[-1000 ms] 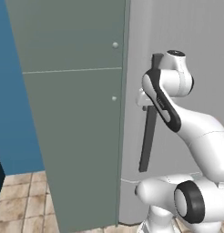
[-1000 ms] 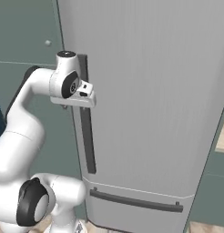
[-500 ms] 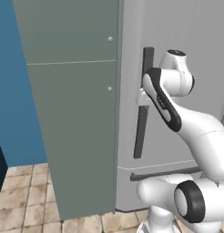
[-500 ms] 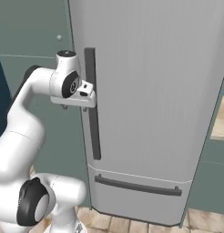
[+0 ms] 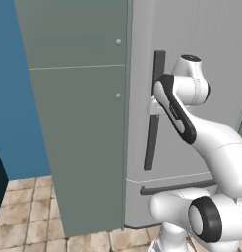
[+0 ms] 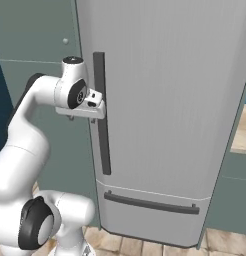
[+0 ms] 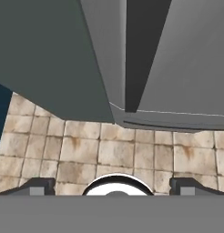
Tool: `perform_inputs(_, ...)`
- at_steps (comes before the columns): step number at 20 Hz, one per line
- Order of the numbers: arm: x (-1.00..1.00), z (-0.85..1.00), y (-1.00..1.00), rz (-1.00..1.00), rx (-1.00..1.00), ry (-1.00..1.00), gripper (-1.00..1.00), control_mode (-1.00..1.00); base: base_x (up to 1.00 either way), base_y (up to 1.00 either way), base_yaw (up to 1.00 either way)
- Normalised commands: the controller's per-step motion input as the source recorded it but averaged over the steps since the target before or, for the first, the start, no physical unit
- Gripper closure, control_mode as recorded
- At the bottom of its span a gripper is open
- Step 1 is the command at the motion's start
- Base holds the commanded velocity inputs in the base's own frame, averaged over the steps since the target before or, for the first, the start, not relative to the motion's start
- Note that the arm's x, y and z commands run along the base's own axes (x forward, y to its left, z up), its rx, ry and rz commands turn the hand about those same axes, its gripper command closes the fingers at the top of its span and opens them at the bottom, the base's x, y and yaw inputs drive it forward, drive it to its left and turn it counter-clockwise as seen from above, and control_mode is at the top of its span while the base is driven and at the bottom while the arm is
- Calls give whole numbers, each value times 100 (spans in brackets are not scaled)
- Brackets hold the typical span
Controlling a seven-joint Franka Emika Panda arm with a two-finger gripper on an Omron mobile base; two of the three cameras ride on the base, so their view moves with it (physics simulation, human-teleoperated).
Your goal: Open the fridge, remove the pear, onion, and shrimp, and place them on any counter.
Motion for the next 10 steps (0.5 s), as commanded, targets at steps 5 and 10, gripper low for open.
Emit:
perform_inputs(5,-2,-12,-30,0,9,-26,-100,-100,-2,-4,0)
perform_inputs(10,0,1,-16,-5,10,-49,-100,-100,0,0,0)
